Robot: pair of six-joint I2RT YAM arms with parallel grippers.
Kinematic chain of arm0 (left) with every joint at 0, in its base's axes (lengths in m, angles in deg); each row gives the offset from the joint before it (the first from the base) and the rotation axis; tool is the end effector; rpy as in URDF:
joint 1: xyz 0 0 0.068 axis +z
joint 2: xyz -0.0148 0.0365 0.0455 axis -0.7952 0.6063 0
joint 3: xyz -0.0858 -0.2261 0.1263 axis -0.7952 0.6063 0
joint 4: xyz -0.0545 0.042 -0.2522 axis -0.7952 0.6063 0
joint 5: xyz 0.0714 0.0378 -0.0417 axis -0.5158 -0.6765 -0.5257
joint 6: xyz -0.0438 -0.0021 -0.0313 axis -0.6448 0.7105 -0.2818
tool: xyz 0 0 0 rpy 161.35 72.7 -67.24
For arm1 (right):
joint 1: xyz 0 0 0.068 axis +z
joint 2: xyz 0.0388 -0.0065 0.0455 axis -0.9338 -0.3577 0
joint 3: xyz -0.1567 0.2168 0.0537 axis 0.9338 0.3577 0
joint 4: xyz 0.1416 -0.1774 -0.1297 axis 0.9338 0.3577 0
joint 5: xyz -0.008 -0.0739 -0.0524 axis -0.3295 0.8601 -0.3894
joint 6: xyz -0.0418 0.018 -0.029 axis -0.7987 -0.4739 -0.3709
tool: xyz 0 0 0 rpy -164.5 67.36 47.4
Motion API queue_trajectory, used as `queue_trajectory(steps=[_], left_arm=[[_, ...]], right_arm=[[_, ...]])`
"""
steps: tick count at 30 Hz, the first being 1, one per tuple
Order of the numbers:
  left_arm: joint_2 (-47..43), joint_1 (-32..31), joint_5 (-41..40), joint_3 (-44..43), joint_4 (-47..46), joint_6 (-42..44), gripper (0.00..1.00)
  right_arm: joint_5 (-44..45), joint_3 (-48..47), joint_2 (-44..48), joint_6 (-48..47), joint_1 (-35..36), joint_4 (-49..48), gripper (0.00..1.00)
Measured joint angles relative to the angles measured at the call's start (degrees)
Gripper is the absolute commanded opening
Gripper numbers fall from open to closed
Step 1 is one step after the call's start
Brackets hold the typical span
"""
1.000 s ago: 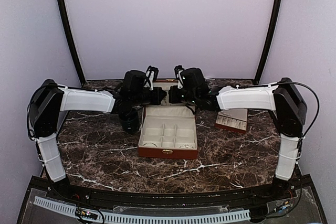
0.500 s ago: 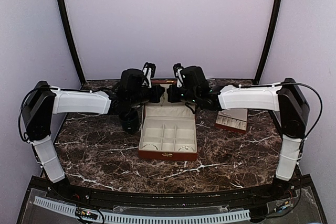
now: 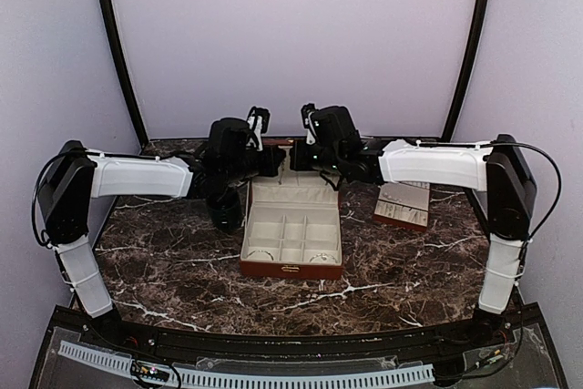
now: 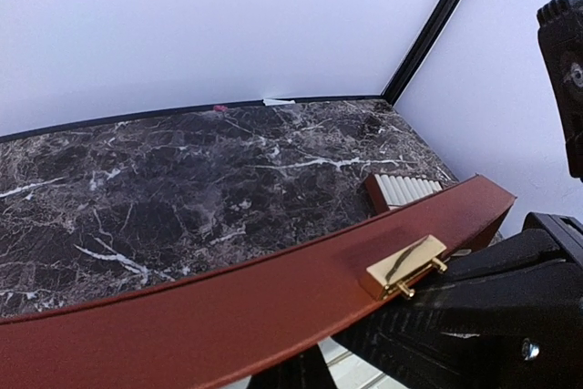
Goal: Organize the mixed jewelry
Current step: Hang the necklace on the necklace hanger.
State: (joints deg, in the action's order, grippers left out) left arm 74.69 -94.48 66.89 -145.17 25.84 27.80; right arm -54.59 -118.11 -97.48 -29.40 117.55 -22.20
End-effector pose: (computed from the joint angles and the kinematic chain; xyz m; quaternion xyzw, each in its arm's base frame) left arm 0.3183 -0.2815 0.2607 0.1063 0.7787 -0.3105 0.5346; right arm 0.3063 0.3355 0.2729 -0.0839 0.8332 0.2733 0.4734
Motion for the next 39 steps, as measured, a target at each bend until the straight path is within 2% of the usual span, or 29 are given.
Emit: queue_trajectory(steps=[13, 39], left_arm=[[1.7, 0.0, 0.2, -1.5, 1.8, -1.7, 0.0], [3.7, 0.1, 1.6, -1.9, 2.8, -2.9, 0.0]], right_arm=[[1.1, -6.1, -2.9, 2.0, 0.0, 6.8, 0.0], [0.5, -6.1, -4.3, 3.9, -0.2, 10.1, 0.0]])
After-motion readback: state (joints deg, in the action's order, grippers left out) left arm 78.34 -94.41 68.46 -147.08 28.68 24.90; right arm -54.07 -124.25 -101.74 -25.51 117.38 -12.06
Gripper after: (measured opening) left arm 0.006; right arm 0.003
